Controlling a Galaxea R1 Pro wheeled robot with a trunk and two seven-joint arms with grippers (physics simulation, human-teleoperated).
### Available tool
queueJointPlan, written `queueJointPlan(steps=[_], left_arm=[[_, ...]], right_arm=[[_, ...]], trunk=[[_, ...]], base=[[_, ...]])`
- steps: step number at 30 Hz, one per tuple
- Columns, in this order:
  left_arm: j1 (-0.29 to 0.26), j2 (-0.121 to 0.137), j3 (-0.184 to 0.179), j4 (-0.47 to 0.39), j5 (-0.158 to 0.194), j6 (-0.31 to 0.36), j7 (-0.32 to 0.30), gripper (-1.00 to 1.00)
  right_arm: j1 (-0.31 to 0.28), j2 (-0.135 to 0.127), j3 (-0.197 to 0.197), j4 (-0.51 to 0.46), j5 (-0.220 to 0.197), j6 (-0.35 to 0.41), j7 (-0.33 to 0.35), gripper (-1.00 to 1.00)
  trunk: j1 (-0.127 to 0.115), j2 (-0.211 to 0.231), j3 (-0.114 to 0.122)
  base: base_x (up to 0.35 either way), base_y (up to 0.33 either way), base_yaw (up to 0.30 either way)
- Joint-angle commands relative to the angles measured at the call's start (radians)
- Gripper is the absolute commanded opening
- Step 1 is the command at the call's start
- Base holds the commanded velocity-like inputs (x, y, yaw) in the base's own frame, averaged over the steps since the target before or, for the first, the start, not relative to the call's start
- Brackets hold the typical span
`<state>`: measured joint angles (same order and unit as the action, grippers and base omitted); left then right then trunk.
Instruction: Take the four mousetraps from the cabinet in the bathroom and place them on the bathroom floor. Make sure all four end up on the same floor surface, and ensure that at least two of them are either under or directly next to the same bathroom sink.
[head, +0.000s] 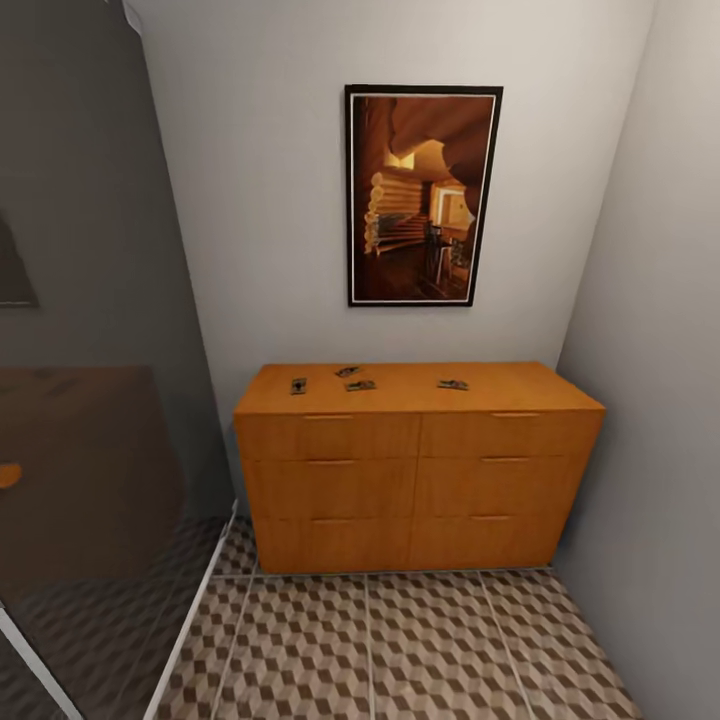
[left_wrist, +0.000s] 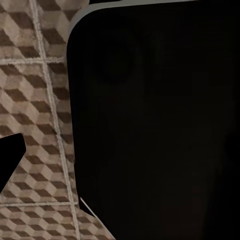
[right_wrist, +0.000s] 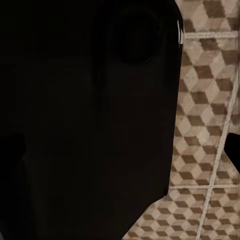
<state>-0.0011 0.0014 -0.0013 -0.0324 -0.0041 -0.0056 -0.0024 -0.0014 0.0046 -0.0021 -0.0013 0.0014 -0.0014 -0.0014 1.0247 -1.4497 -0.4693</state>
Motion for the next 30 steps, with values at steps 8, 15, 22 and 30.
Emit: queueJointPlan(steps=[8,15,22,30], left_arm=[[0.0,0.0,0.0,-0.001,-0.001,-0.001,0.001,1.0],[0.001,0.0,0.001,-0.001,-0.001,-0.001,0.001,1.0],[0.0,-0.002,0.003,-0.001,-0.001,-0.001,0.001,1.0],[0.0,-0.003,0.003,-0.001,-0.001,-0.001,0.001,1.0]], right_arm=[[0.0,-0.001,-0.001,0.0,0.0,0.0,0.0,1.0],[0.0,0.0,-0.001,0.0,-0.001,0.0,0.0,1.0],[0.0,0.0,0.0,0.0,0.0,0.0,0.0,1.0],[0.0,-0.001,0.0,0.0,0.0,0.0,0.0,1.0]], trunk=[[0.0,0.0,-0.001],[0.0,0.0,-0.001],[0.0,0.0,-0.001],[0.0,0.0,-0.001]], base=[[0.072,0.0,0.0],[0.011,0.0,0.0],[0.002,0.0,0.0],[0.0,0.0,0.0]])
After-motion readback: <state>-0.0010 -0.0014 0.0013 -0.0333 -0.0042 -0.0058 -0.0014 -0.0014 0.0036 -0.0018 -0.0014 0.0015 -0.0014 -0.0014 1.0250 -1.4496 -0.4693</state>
